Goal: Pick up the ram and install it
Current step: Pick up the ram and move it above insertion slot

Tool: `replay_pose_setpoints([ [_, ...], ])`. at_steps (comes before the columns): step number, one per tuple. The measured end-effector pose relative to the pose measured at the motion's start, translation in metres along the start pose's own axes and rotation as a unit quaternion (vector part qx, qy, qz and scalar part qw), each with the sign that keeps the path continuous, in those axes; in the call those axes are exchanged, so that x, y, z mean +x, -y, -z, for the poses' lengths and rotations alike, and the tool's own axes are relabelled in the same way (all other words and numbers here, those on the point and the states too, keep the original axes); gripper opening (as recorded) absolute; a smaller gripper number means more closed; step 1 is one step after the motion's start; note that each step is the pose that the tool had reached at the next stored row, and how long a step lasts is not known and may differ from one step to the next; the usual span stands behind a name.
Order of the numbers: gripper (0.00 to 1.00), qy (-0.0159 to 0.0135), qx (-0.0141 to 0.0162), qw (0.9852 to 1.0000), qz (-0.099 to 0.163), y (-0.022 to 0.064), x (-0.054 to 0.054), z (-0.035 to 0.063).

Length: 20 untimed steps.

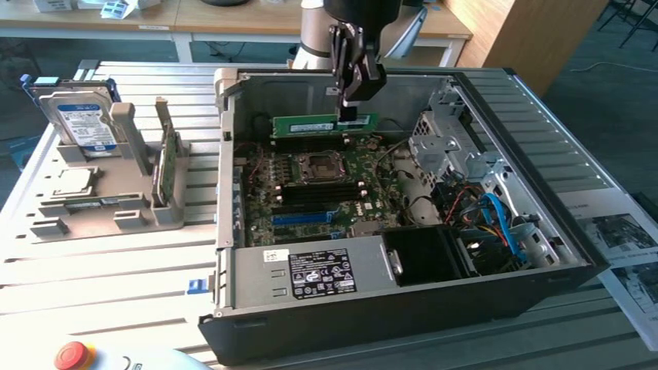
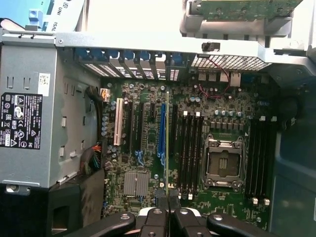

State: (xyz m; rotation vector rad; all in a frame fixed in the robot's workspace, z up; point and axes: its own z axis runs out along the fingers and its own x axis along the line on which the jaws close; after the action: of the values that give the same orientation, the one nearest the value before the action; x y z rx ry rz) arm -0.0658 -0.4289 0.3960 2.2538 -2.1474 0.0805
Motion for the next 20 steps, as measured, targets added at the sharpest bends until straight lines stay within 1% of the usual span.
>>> replay_pose_setpoints([
  [7, 0.12, 0.0, -0.0001, 1.0, -0.001, 0.0068, 0.0, -0.0031],
  [16, 0.12, 0.0, -0.0001, 1.0, -0.002, 0.0103, 0.0, -0.0127],
  [20, 0.12, 0.0, -0.0001, 1.0, -0.002, 0.0136, -0.001, -0.0158],
])
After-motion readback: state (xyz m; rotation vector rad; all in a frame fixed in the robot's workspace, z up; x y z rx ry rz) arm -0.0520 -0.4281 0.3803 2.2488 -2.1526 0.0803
